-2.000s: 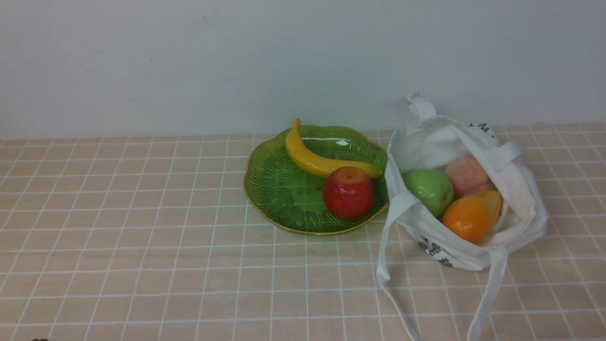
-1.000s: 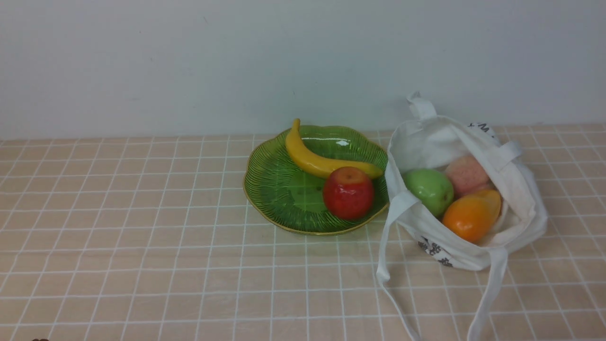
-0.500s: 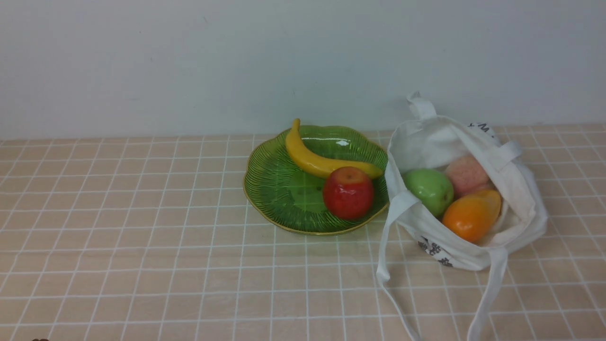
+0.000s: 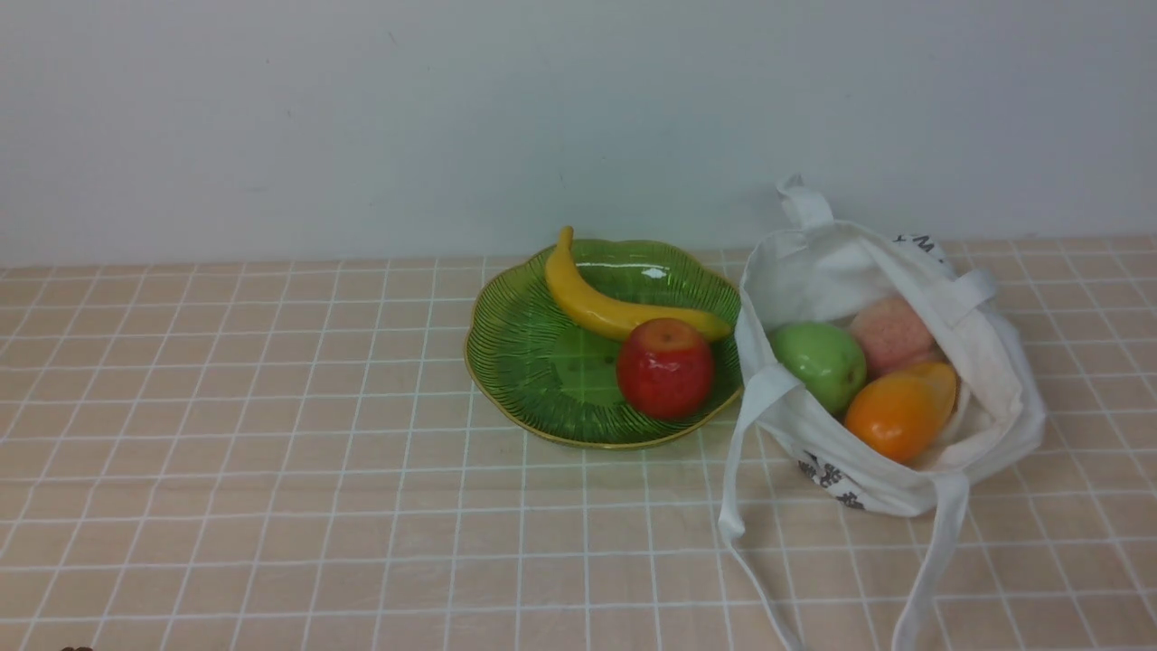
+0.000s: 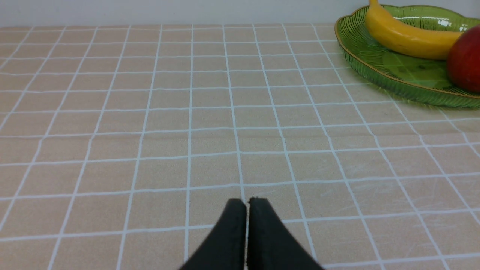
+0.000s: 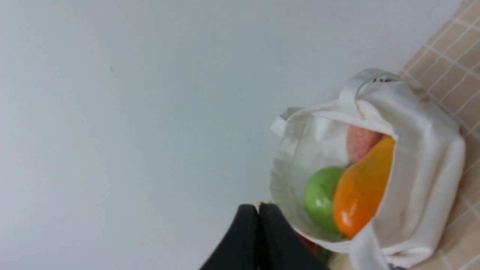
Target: Take the fruit out of the bag on the brown coffee tablecloth and place them on the plate.
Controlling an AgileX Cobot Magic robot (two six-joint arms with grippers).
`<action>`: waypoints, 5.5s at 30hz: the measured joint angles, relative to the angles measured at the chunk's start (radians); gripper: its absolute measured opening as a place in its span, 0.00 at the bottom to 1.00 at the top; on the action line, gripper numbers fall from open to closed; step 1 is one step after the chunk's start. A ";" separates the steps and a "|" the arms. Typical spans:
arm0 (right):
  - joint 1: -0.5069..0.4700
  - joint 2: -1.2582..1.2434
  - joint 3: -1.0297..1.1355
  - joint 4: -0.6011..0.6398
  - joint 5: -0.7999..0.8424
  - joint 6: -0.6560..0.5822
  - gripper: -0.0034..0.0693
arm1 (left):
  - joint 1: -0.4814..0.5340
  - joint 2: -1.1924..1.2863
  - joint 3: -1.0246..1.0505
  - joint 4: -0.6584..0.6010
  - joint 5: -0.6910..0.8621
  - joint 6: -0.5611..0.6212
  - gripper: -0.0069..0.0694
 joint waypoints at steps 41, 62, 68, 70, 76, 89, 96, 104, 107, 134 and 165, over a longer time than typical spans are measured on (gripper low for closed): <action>0.034 1.511 -1.081 -0.526 0.664 -0.118 0.74 | 0.000 0.000 0.000 0.000 0.000 0.000 0.08; 0.034 1.938 -1.327 -0.593 0.704 0.256 0.85 | 0.000 0.000 0.000 0.000 0.000 0.000 0.08; 0.035 1.947 -1.327 -0.595 0.703 0.257 0.85 | 0.000 0.000 0.000 0.000 0.000 0.000 0.08; 0.036 1.948 -1.327 -0.595 0.703 0.252 0.85 | 0.000 0.000 0.000 0.000 0.000 0.000 0.08; 0.039 1.948 -1.327 -0.595 0.722 0.187 0.75 | 0.000 0.000 0.000 0.000 0.000 0.000 0.08; 0.039 1.702 -1.339 -0.594 0.866 -0.019 0.75 | 0.000 0.000 0.000 0.000 0.000 0.000 0.08; 0.043 1.527 -1.339 -0.441 0.785 -0.205 0.75 | 0.000 0.000 0.000 0.000 0.000 0.000 0.08; 0.205 1.615 -1.344 -0.070 0.599 -0.701 0.75 | 0.000 0.000 0.000 0.000 0.000 0.000 0.08; 0.265 1.711 -1.382 -0.013 0.561 -0.832 0.75 | 0.000 0.000 0.000 0.000 0.000 0.000 0.08; 0.305 2.109 -1.748 -0.026 0.519 -0.984 0.97 | 0.000 0.000 0.000 0.000 0.000 0.000 0.08; 0.100 0.905 -1.332 -0.157 1.137 -0.764 0.03 | 0.000 0.000 0.000 0.000 0.000 0.000 0.08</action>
